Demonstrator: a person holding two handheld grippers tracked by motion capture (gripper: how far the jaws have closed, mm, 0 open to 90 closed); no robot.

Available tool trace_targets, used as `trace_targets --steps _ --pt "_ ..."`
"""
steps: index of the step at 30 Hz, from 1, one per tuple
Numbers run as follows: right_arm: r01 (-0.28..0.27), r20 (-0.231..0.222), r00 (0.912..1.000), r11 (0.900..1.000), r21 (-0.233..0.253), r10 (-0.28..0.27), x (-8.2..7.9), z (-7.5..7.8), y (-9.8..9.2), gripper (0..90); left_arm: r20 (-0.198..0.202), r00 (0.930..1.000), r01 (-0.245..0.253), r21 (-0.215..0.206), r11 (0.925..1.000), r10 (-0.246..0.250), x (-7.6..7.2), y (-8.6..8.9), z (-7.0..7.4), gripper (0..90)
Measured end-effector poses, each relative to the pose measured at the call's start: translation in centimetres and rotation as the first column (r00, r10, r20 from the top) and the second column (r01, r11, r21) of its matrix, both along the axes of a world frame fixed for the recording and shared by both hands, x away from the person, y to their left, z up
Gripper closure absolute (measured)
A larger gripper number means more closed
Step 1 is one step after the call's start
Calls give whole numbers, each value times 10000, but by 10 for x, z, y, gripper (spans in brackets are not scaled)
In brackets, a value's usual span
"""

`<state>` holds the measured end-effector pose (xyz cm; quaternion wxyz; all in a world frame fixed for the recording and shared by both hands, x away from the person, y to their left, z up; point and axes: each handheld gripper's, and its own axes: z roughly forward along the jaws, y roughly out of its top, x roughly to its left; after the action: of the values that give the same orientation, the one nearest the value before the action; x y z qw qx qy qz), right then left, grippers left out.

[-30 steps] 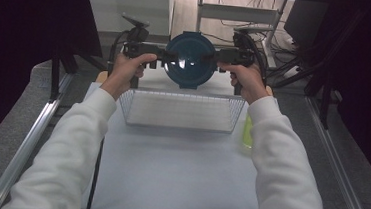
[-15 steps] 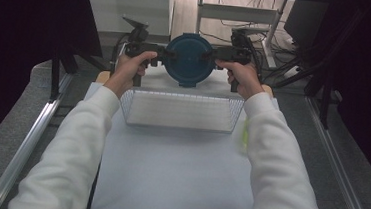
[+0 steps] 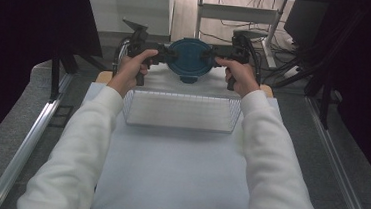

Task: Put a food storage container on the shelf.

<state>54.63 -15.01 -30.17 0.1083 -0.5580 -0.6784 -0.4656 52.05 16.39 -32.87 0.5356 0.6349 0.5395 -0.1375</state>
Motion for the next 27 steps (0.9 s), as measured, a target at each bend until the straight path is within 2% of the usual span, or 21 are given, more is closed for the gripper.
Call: trace_targets --steps 8,10,16,17,19,22,25,27 --pt "396 -356 9986 9989 240 -387 5 -6 0 328 -423 9988 -253 -317 9992 240 5 -1 -6 369" --pt "529 -465 9976 9982 294 -515 6 -8 -1 327 -389 9989 -276 -370 9989 262 6 -1 -7 368" --pt "564 -393 9977 9980 281 -553 5 -8 0 314 -222 9993 -301 -298 9991 295 5 -2 -7 361" --pt "560 -248 9981 9983 188 -556 4 -7 1 288 -128 9993 -348 -197 9992 346 5 -3 -6 352" --pt "632 212 9978 9980 -57 -631 2 -5 3 201 351 9965 -765 254 9967 755 1 -4 -2 335" --pt "761 744 9943 9971 5 -759 -3 0 2 141 726 9916 -1089 285 9936 1066 -3 0 3 229" --pt "1042 1505 9837 9941 -292 -987 -11 11 -1 71 1232 9862 -1175 504 9918 1106 -11 5 9 195" --pt "1077 1886 9773 9930 -477 -969 -18 18 -4 69 1683 9800 -1194 713 9903 1060 -20 6 16 190"
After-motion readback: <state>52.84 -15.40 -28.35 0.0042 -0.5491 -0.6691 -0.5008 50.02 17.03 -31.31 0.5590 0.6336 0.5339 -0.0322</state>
